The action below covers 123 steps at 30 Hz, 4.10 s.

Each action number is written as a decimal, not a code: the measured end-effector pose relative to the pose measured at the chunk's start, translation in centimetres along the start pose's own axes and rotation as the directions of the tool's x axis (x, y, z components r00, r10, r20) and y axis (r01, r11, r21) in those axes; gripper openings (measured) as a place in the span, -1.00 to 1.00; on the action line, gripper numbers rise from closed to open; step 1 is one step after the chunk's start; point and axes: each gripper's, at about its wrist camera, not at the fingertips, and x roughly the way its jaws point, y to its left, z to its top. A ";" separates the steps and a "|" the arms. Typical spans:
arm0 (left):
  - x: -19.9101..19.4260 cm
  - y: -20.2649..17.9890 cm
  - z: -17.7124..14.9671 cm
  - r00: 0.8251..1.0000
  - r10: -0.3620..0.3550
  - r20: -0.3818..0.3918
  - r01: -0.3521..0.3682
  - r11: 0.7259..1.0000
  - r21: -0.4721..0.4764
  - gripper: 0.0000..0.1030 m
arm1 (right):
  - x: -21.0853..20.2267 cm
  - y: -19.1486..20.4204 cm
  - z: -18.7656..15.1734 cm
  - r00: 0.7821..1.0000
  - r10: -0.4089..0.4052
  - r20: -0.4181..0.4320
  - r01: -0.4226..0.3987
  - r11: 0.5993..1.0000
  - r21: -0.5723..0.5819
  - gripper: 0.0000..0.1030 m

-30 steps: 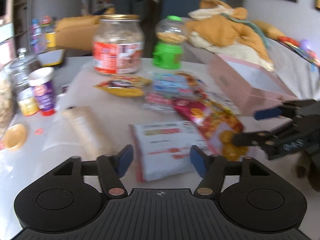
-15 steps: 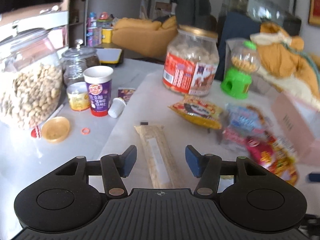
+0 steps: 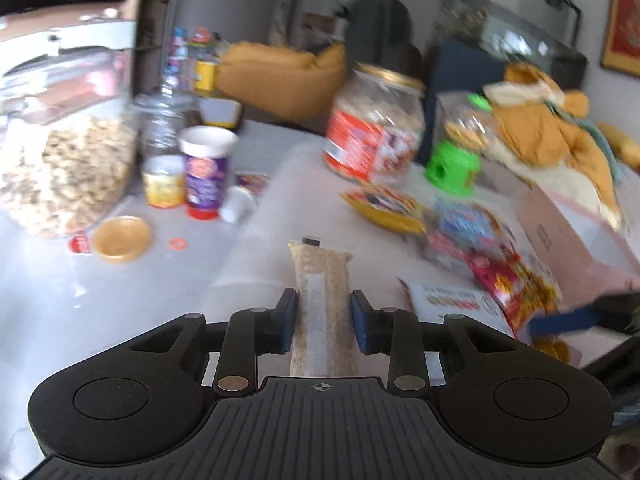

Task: Organize snacks
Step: 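Grasp the long beige wrapped bar with the left tool while the right tool moves to the white bag, then grasp the white red-edged snack bag with the right tool while the left tool holds the bar, then drop the bar and the white bag into the pink box with both tools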

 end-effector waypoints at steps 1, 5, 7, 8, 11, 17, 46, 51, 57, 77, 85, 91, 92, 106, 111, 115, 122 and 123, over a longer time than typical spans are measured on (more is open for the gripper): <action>-0.4 0.5 0.2 1.000 0.016 0.016 -0.016 1.000 -0.011 -0.34 | 0.9 0.3 0.3 1.000 0.009 -0.019 -0.009 1.000 0.022 0.87; -1.1 2.1 0.8 0.998 0.051 0.025 -0.050 0.998 -0.048 -0.34 | 3.9 0.9 1.5 0.998 -0.033 -0.051 0.038 0.994 0.104 0.86; -1.1 2.3 0.6 0.998 0.054 0.013 -0.053 0.997 -0.062 -0.34 | 5.0 1.4 2.1 0.995 -0.086 -0.050 0.091 0.991 0.101 0.86; -1.0 2.3 0.5 0.999 0.053 0.008 -0.052 0.997 -0.060 -0.34 | 5.4 1.7 2.4 0.993 -0.106 -0.053 0.111 0.990 0.085 0.86; -0.7 1.9 0.2 0.999 0.047 -0.004 -0.048 0.998 -0.048 -0.34 | 6.0 2.3 3.0 0.990 -0.127 -0.060 0.129 0.991 0.037 0.86; -0.9 1.3 -0.1 0.999 0.052 -0.010 -0.053 0.998 -0.026 -0.34 | 4.7 0.6 4.1 0.996 0.026 -0.084 -0.016 0.993 0.113 0.86; -1.4 5.6 -0.6 1.000 -0.001 -0.002 0.001 0.987 -0.159 -0.34 | 8.0 3.7 6.2 0.998 -0.053 -0.044 0.028 0.891 -0.454 0.91; -1.3 5.8 -0.8 1.000 -0.021 -0.016 0.018 0.985 -0.173 -0.34 | 9.2 2.2 7.4 0.998 0.043 -0.043 -0.058 0.890 -0.453 0.91; -1.2 4.7 -0.8 0.999 -0.023 -0.026 0.019 0.988 -0.152 -0.34 | 8.2 2.0 7.1 0.995 0.078 -0.064 -0.094 0.947 -0.308 0.92; -1.6 4.9 -1.4 0.999 -0.028 -0.030 0.023 0.985 -0.169 -0.34 | 9.1 -1.2 6.9 0.994 0.087 -0.060 -0.096 0.981 -0.168 0.87; -1.7 5.7 -1.7 1.000 -0.014 -0.024 0.009 0.980 -0.199 -0.34 | 8.5 1.6 6.3 0.986 0.154 -0.070 -0.165 0.962 -0.215 0.86; -2.3 5.7 -1.6 0.998 0.045 -0.031 -0.050 0.980 -0.195 -0.34 | 7.7 4.3 6.5 0.991 0.131 -0.030 -0.134 0.967 -0.216 0.85; -2.4 5.6 -1.5 0.998 0.054 -0.033 -0.059 0.980 -0.192 -0.34 | 8.0 4.4 6.6 0.994 0.102 -0.025 -0.105 0.973 -0.205 0.83; -2.5 -9.6 -1.8 0.975 -0.201 -0.095 0.211 0.972 0.104 -0.34 | -6.2 -2.4 -0.7 0.998 -0.035 0.056 0.040 0.995 -0.096 0.51; -2.2 -17.6 -2.5 0.936 -0.317 -0.154 0.346 0.908 0.237 -0.34 | -11.3 -7.9 -5.8 0.975 -0.204 0.094 0.205 0.979 0.001 0.51; -1.4 -22.3 -1.7 0.905 -0.387 -0.179 0.424 0.859 0.287 -0.34 | -13.3 -11.8 -9.5 0.947 -0.306 0.101 0.298 0.950 0.087 0.51; 4.6 -27.5 5.1 0.831 -0.550 -0.077 0.555 0.814 0.175 -0.29 | -14.8 -14.8 -11.7 0.939 -0.308 0.152 0.283 0.944 0.170 0.51; 6.7 -28.1 5.9 0.834 -0.546 -0.083 0.552 0.820 0.152 -0.26 | -14.9 -15.1 -11.7 0.935 -0.314 0.164 0.286 0.943 0.172 0.51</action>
